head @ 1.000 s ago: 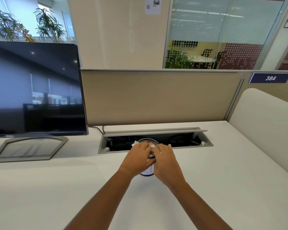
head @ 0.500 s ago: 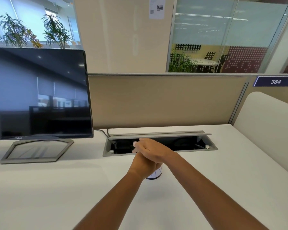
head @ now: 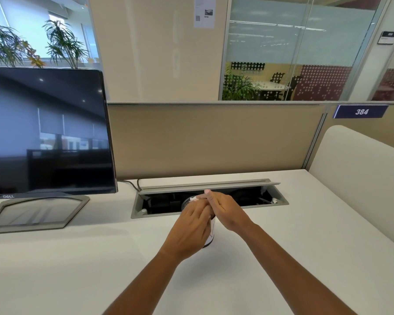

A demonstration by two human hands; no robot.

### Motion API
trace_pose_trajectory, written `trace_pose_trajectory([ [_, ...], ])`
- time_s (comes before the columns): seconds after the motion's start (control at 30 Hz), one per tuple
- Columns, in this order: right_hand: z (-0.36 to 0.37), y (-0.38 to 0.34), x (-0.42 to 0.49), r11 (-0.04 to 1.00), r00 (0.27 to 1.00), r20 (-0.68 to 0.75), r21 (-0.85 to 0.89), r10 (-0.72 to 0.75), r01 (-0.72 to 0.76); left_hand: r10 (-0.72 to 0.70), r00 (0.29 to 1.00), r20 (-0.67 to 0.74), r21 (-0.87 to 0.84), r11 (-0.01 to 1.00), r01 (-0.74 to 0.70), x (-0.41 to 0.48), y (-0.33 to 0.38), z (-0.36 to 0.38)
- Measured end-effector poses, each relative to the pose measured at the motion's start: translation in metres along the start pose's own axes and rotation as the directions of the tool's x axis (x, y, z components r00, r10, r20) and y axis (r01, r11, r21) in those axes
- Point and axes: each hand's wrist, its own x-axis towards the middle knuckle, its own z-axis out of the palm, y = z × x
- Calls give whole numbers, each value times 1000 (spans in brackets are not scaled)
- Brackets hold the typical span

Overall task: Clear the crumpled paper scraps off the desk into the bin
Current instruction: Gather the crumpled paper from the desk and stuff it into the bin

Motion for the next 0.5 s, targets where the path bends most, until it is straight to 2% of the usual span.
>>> trace_pose_trajectory([
  [0.07,1,3,-4,1000,1000,-6,-4,-3,3,-174,985,13,-238,956,172,-6,-2,0],
  [0.13,4,7,-6,993,1000,1,-122,1,-1,-366,930,46,-439,829,348,-9,-5,0],
  [0.23,7,11,-12,940,998,53,-338,-39,55,-575,818,-6,-582,667,465,-2,-8,1],
  [0.27,8,11,-14,921,996,67,-381,-64,84,-625,780,16,-609,612,504,1,-10,2],
  [0.33,12,12,-18,889,992,85,-441,-95,123,-685,716,134,-650,485,585,5,-12,6],
  [0.43,18,12,-20,860,990,103,-492,-94,133,-717,593,365,-703,205,681,7,-15,11],
  [0.5,21,11,-20,843,991,116,-525,-66,118,-720,534,444,-699,94,709,9,-16,14],
])
